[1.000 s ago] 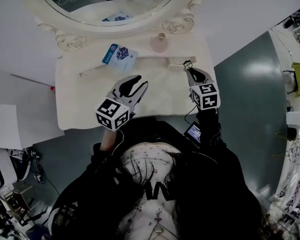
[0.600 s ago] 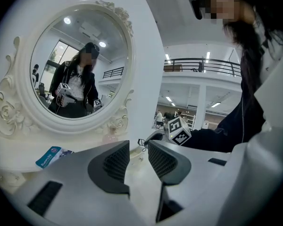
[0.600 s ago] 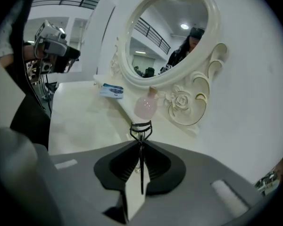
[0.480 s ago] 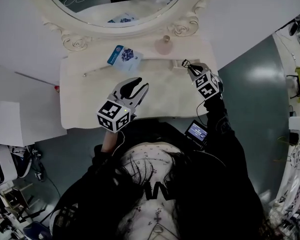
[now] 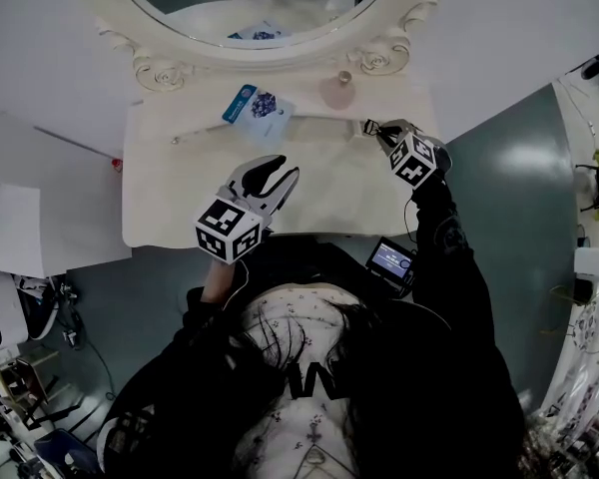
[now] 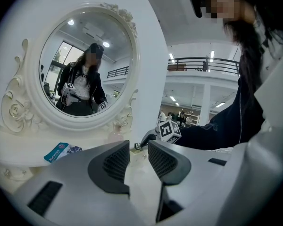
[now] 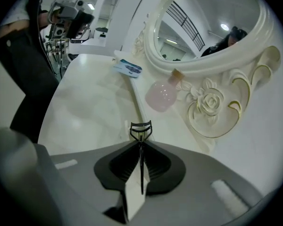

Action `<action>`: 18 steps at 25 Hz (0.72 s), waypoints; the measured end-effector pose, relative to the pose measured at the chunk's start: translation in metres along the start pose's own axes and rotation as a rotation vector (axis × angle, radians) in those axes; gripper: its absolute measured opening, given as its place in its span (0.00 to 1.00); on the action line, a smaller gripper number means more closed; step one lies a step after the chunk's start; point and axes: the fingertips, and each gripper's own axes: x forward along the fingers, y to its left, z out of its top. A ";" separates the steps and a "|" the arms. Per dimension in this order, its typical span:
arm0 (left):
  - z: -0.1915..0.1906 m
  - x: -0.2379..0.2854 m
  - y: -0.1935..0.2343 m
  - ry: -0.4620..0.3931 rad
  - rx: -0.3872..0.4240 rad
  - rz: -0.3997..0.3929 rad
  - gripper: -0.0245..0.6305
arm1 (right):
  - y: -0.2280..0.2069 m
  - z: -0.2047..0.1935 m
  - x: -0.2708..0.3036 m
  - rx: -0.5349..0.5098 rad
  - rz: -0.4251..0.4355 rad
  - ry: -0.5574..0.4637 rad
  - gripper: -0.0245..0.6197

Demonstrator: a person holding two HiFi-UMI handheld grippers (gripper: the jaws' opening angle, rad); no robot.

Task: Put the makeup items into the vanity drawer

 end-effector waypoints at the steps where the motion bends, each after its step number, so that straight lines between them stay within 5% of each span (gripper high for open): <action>1: 0.000 0.000 0.000 0.001 -0.001 0.002 0.22 | 0.001 -0.001 0.003 -0.025 0.012 0.010 0.10; 6: -0.001 -0.001 0.000 0.004 -0.003 0.016 0.22 | 0.003 -0.009 0.015 -0.091 0.037 0.053 0.10; 18: -0.005 0.005 0.001 0.013 -0.009 0.037 0.22 | -0.009 -0.009 0.018 0.007 0.002 -0.011 0.14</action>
